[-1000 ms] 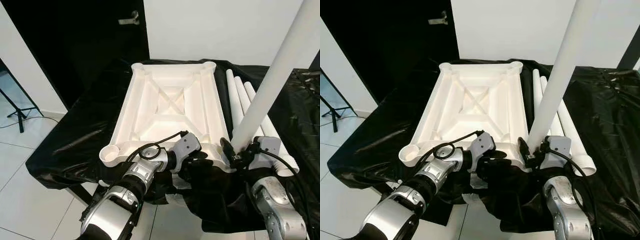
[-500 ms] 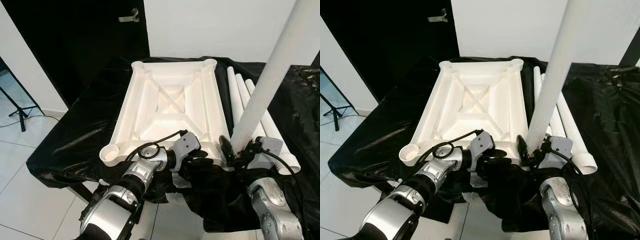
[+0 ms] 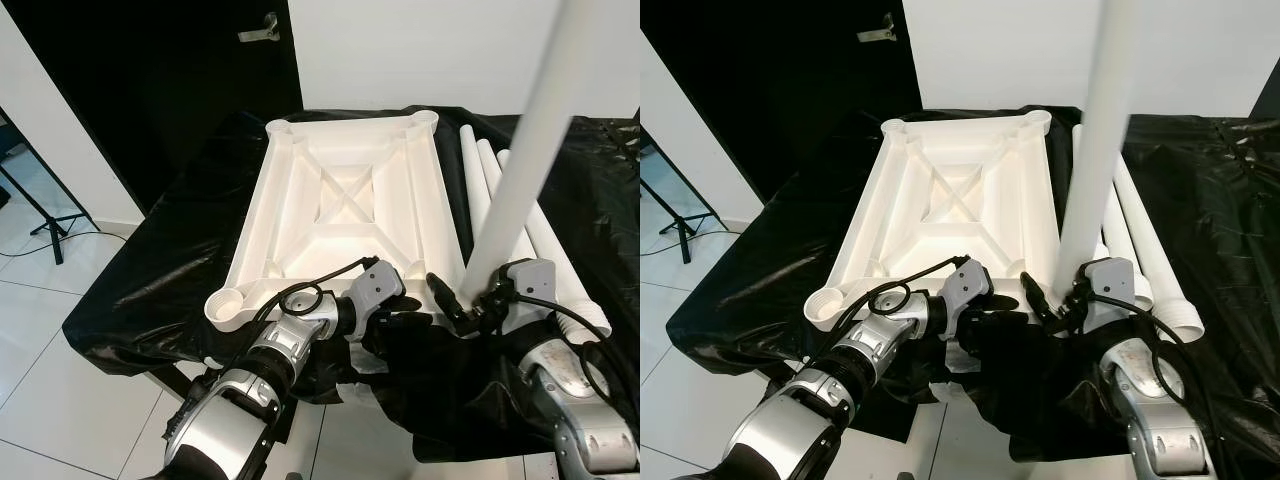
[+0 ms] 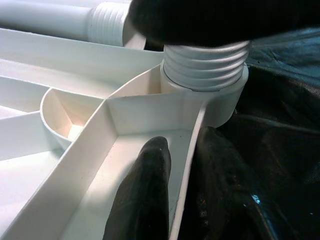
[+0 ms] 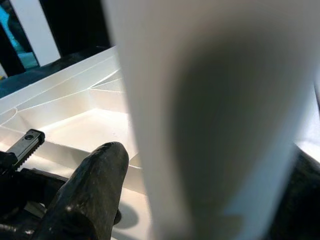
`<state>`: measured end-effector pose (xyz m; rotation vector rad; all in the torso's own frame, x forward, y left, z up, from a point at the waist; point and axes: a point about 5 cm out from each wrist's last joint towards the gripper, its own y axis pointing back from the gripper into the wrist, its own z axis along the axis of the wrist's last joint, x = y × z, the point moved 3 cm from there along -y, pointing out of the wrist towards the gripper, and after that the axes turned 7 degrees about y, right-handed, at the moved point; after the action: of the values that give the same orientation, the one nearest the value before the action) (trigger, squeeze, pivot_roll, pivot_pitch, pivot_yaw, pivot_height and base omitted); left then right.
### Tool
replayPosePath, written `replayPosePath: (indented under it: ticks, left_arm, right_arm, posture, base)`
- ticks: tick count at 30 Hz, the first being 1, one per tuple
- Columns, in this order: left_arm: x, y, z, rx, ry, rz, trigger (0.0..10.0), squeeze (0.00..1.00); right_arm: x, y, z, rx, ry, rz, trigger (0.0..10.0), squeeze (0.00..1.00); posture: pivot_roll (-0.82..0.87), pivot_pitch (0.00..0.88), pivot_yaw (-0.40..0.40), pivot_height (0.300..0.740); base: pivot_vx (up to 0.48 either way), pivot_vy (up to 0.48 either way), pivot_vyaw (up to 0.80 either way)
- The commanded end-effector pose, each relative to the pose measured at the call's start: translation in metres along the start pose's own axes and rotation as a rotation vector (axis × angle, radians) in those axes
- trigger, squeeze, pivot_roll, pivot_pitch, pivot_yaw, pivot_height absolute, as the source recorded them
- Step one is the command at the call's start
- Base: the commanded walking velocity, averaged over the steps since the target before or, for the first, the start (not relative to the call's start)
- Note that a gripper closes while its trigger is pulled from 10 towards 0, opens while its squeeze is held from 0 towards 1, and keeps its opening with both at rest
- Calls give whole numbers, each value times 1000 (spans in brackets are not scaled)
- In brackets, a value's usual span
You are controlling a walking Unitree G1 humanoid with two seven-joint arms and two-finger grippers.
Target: Building children table
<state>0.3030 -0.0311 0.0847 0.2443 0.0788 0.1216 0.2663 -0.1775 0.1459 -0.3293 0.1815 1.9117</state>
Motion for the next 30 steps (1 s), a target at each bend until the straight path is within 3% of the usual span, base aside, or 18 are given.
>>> replayPosePath:
  ticks: [1, 2, 3, 9, 14, 18, 22, 27, 28, 30]
  left_arm:
    - [-22, 1, -28, 103, 73, -178, 10000, 0]
    - [-22, 1, -28, 103, 73, -178, 10000, 0]
    - [-22, 1, -28, 103, 73, -179, 10000, 0]
    - [-21, 1, -27, 103, 70, -178, 10000, 0]
    - [-22, 0, -27, 102, 70, -179, 10000, 0]
    - [-22, 0, -27, 103, 71, -181, 10000, 0]
    - [-21, 1, -27, 104, 73, -178, 10000, 0]
    - [-21, 3, -30, 110, 76, -176, 10000, 0]
    - [-21, 3, -31, 111, 77, -175, 10000, 0]
    - [-21, 3, -31, 111, 77, -175, 10000, 0]
  right_arm:
    - [0, 0, -3, 7, -16, 27, 2039, 0]
    - [0, 0, -4, 12, -29, 35, 2039, 0]
    - [1, 1, -6, 21, -46, 49, 0, 0]
    - [10, 7, -17, 76, -126, 93, 0, 0]
    - [28, 12, -16, 66, -200, 59, 0, 0]
    - [20, 18, -20, 21, -259, -217, 0, 0]
    - [4, 20, -25, 33, -251, -352, 0, 0]
    - [0, 18, -24, 35, -222, -408, 0, 0]
    - [3, 15, -23, 33, -215, -381, 10000, 0]
    - [3, 15, -23, 33, -215, -381, 10000, 0]
  posture:
    - [75, 0, 67, 740]
    - [75, 0, 67, 740]
    - [75, 0, 67, 740]
    - [74, 0, 67, 740]
    - [74, 0, 66, 740]
    - [82, 0, 66, 740]
    - [86, 0, 68, 740]
    - [89, 0, 70, 740]
    - [87, 0, 67, 740]
    - [87, 0, 67, 740]
  base:
    - [0, 0, 0]
    - [0, 0, 0]
    - [0, 0, 0]
    - [0, 0, 0]
    - [0, 0, 0]
    - [0, 0, 0]
    - [0, 0, 0]
    - [0, 0, 0]
    - [0, 0, 0]
    - [0, 0, 0]
